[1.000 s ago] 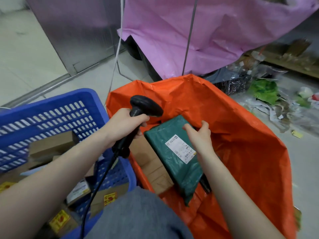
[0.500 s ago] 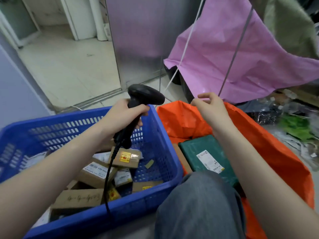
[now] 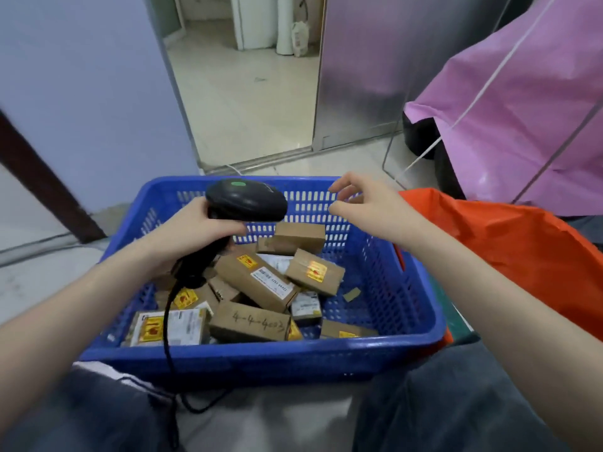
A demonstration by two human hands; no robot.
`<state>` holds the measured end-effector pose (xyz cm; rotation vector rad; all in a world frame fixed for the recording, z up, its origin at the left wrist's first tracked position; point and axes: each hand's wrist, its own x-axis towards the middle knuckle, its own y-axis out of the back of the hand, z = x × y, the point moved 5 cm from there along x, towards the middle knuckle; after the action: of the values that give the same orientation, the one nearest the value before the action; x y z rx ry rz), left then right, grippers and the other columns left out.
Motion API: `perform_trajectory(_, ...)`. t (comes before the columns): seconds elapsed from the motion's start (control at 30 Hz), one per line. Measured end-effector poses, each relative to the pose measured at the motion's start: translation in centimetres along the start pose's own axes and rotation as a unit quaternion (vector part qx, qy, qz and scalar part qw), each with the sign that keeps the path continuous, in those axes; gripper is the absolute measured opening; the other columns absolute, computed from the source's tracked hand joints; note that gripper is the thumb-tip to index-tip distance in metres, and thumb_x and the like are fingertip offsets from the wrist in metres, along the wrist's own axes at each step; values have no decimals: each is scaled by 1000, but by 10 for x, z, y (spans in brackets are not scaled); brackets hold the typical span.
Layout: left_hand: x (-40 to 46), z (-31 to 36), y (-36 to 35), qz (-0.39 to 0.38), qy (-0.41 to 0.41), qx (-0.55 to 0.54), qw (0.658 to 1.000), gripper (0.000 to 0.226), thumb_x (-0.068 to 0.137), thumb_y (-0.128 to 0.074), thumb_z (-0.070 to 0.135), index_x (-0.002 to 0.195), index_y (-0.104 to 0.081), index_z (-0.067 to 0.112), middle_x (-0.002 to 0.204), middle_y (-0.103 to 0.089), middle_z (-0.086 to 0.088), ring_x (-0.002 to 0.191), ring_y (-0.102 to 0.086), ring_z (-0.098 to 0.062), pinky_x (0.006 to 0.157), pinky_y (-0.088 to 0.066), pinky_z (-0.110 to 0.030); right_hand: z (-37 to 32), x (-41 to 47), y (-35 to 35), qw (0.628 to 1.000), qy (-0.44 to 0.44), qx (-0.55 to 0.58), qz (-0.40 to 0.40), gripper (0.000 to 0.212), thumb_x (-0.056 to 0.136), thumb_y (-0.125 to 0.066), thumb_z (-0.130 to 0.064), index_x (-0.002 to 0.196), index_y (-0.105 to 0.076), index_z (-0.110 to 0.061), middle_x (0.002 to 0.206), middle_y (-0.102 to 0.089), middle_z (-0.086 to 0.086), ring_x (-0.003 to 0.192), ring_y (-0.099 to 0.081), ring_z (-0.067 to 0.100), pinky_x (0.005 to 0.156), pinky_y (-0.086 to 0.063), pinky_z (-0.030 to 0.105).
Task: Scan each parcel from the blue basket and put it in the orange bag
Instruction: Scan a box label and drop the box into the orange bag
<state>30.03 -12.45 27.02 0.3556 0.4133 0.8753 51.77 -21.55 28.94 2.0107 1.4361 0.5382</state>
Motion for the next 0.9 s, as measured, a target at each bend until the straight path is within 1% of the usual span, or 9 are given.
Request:
perform_trajectory(0.07, -1, -23, 12, -4, 20, -7, 1000, 12, 83, -66, 6, 73, -60, 3, 55, -56, -7, 51, -53, -14, 56, -45, -25, -5, 6, -18, 1000, 4, -7, -22, 24, 88, -61, -24, 111, -56, -24, 112, -59, -2, 95, -56, 11, 69, -41, 22)
perform_trajectory(0.2, 0, -65, 31, 23, 61, -15, 998, 8, 80, -71, 9, 84, -66, 5, 65, -60, -12, 56, -55, -18, 59, -47, -31, -10, 16, -53, 998, 0, -11, -65, 35, 89, -61, -27, 123, -52, -23, 109, -59, -5, 98, -57, 11, 70, -43, 20)
perform_trajectory(0.33, 0, -101, 32, -4, 98, -19, 995, 8, 84, -67, 8, 91, -65, 8, 56, -59, -5, 50, -57, -11, 49, -50, -22, -5, 22, -94, 991, -3, -32, -127, 39, 90, -61, -28, 127, -49, -23, 109, -58, -6, 99, -58, 10, 68, -42, 16)
perform_trajectory(0.47, 1, -133, 30, -47, 131, 4, 990, 6, 85, -67, 7, 90, -64, 5, 52, -58, 3, 47, -57, -6, 49, -51, -18, 3, 26, -129, 981, -9, -62, -186, 46, 88, -63, -31, 130, -45, -23, 110, -58, -4, 99, -59, 11, 67, -44, 14)
perform_trajectory(0.57, 3, -153, 27, -76, 157, 37, 984, 9, 84, -68, 8, 86, -62, 2, 55, -59, 2, 48, -59, -6, 49, -49, -19, 13, 27, -153, 970, -4, -93, -226, 51, 88, -63, -34, 132, -42, -22, 115, -57, -2, 100, -59, 13, 78, -52, 24)
perform_trajectory(0.63, 6, -162, 24, -94, 161, 47, 981, 17, 82, -71, 11, 96, -64, 4, 75, -67, -5, 56, -67, -9, 57, -53, -24, 24, 24, -171, 959, -6, -117, -258, 55, 87, -63, -35, 135, -40, -22, 120, -56, 0, 103, -57, 14, 86, -52, 31)
perform_trajectory(0.73, 12, -172, 18, -119, 183, 26, 976, 27, 84, -70, 11, 110, -65, 10, 105, -70, -14, 75, -73, -17, 77, -55, -38, 38, 16, -196, 941, -4, -141, -307, 60, 88, -64, -34, 138, -36, -21, 129, -52, 4, 105, -52, 14, 86, -47, 27)
perform_trajectory(0.8, 15, -177, 15, -126, 191, 42, 973, 26, 82, -70, 14, 108, -66, 10, 106, -70, -14, 83, -73, -20, 79, -55, -38, 47, 11, -210, 929, -13, -148, -340, 66, 87, -66, -35, 142, -33, -21, 138, -48, 5, 113, -50, 15, 87, -45, 25)
perform_trajectory(0.9, 17, -180, 14, -130, 205, 67, 968, 31, 74, -73, 23, 101, -68, 8, 100, -72, -14, 88, -72, -23, 85, -54, -45, 58, 6, -225, 916, -18, -166, -365, 72, 84, -69, -37, 143, -30, -21, 142, -44, 5, 124, -47, 17, 94, -44, 28)
